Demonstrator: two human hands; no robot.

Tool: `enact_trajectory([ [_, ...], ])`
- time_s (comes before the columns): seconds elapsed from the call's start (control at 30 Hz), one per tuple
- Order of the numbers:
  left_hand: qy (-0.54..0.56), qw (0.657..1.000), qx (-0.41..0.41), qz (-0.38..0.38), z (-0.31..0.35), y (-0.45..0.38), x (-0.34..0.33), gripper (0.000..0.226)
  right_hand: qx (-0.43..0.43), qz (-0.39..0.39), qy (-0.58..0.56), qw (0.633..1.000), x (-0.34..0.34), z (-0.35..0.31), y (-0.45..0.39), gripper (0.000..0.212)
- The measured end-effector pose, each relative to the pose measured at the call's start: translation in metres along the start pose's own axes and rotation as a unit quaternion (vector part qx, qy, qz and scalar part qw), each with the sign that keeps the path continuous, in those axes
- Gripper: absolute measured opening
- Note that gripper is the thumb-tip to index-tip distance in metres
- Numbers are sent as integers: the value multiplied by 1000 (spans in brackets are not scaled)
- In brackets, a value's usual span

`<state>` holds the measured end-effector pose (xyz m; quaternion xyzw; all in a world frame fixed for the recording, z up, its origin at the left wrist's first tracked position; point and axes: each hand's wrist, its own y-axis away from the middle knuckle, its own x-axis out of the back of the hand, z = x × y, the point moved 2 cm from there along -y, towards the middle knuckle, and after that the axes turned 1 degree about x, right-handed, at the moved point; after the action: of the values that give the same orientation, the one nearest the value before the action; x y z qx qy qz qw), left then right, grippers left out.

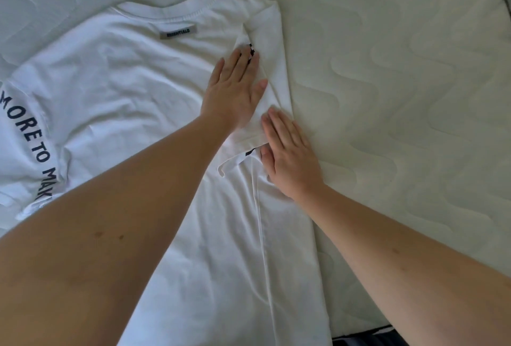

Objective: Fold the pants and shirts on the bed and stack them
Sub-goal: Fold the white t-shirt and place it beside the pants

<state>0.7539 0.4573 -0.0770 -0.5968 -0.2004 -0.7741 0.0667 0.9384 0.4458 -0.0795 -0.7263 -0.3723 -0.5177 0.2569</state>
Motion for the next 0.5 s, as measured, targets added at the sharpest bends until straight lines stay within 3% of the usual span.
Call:
enact_trajectory([
  [0.23, -4, 997, 29, 68, -2, -3, -22, 68, 12, -17, 0, 1000, -6, 5, -2, 57],
  [0.5, -14, 998, 26, 55, -2, -8, -26, 70, 2, -34, -7, 999, -12, 9, -6, 59],
])
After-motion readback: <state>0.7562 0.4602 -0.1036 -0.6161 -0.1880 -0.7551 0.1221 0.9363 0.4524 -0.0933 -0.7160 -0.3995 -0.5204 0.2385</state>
